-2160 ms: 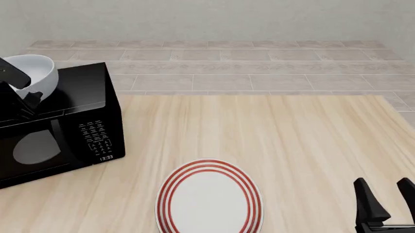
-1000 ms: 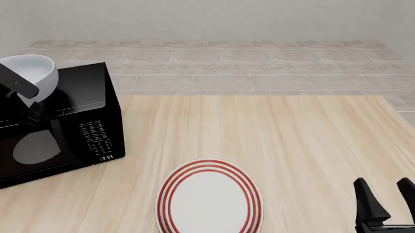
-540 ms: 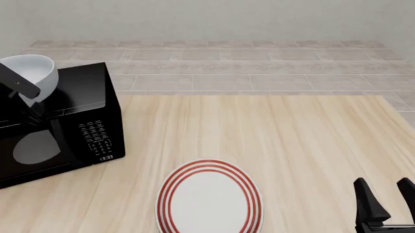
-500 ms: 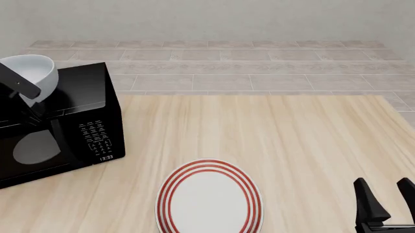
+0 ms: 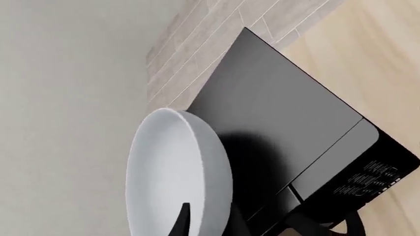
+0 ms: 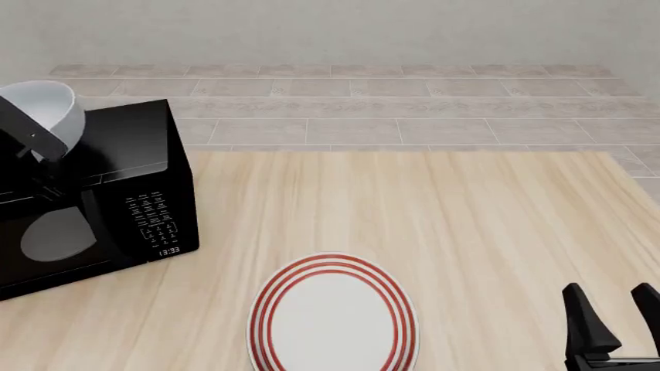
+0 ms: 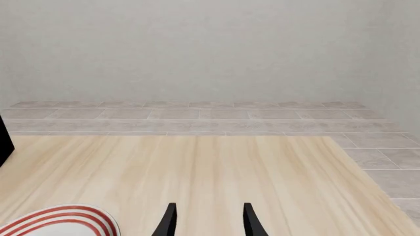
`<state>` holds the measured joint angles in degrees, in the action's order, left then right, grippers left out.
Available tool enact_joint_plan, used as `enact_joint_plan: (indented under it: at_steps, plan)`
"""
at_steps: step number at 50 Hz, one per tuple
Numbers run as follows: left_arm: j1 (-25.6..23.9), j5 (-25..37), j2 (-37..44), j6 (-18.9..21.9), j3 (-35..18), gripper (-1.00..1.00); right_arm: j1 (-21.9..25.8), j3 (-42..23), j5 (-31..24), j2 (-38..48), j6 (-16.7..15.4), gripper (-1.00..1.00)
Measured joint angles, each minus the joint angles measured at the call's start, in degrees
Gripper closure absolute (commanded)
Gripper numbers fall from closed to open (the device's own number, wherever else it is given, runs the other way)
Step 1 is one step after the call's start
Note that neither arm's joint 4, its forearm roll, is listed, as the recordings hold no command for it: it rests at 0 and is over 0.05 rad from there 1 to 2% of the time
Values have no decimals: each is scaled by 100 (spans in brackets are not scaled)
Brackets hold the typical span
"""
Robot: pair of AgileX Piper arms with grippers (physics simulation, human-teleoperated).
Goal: Pick up the white bowl and put it on the plate.
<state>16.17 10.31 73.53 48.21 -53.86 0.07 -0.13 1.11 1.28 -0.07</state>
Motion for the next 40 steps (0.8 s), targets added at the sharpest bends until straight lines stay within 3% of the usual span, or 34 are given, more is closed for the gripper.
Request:
enact_joint_plan:
  at_steps: [20, 40]
  plan:
    - [-99, 309, -104, 164, 10, 100, 0, 0, 0, 0, 0, -100]
    - [-279, 1001, -683, 263, -193, 100, 0, 0, 0, 0, 0, -100]
